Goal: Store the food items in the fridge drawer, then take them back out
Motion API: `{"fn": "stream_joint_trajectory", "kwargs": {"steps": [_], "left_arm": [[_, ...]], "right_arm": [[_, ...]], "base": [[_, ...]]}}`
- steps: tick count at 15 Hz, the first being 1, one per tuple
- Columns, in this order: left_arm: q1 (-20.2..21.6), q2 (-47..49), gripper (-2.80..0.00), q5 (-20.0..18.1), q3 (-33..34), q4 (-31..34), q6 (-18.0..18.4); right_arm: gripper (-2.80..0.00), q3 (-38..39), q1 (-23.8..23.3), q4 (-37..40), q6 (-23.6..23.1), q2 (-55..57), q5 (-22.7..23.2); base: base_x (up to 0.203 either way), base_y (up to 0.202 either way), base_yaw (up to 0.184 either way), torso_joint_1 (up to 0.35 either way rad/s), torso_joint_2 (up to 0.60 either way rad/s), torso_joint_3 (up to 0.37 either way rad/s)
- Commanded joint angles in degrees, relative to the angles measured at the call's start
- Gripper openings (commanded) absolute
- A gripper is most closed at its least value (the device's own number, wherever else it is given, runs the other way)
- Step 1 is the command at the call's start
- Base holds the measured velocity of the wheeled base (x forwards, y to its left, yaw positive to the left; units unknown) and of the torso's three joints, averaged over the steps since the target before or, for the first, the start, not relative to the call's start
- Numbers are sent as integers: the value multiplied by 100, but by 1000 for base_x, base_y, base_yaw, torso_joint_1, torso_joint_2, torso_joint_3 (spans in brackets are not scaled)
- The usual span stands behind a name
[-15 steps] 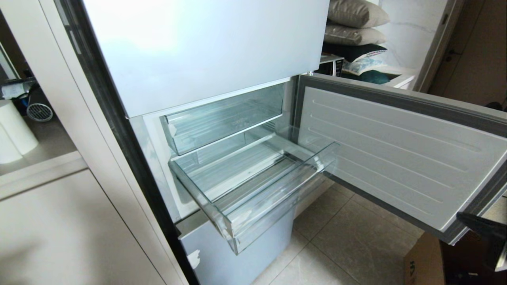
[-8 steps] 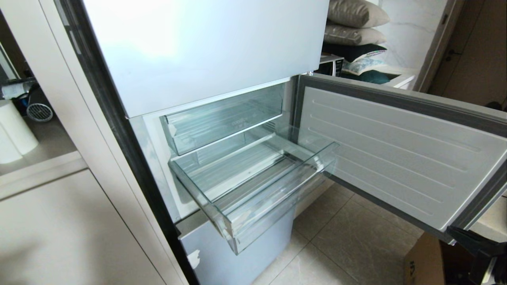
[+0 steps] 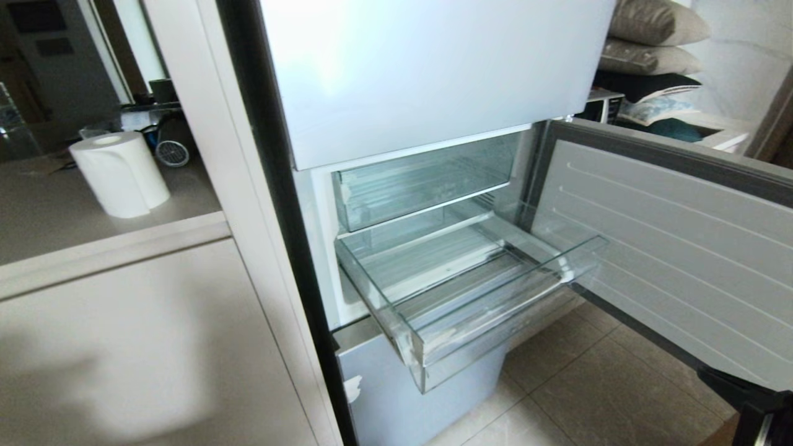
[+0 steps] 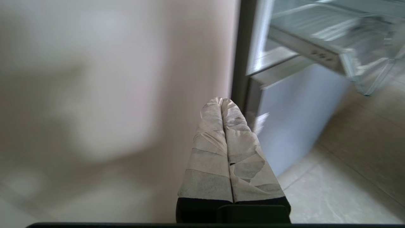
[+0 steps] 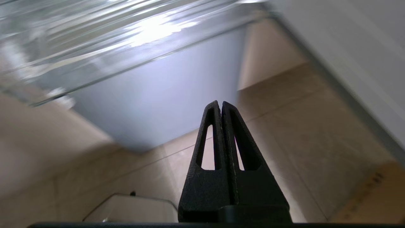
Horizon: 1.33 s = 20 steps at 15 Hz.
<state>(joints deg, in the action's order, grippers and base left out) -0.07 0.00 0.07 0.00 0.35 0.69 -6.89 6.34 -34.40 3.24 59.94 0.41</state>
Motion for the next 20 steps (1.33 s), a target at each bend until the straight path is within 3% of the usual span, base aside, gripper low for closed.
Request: {"fn": "stream_joint_trajectory", "kwargs": {"steps": [1,5,9,12,20], "left_arm": [[-1,7,-280,1,0,0,1],[-1,8,-280,1,0,0,1],[-1,9,-280,1,0,0,1],[-1,2,-280,1,0,0,1],[-1,9,-280,1,0,0,1]], "right_arm": [[-280,97,-54,-23,1,300,2],[-280,225,-166,-28,-7,1355,43],[-280,-121,-131,-60,13,2430,1116],[-280,-721,-120,-70,18,3338,1583],[-280,-2393,167,-414,-7,5034,1705]], "base": [[0,-7,168,0,9,-3],[0,-6,121,3,0,5],[0,0,0,0,0,0],[0,0,0,0,0,0],[0,0,0,0,0,0]]}}
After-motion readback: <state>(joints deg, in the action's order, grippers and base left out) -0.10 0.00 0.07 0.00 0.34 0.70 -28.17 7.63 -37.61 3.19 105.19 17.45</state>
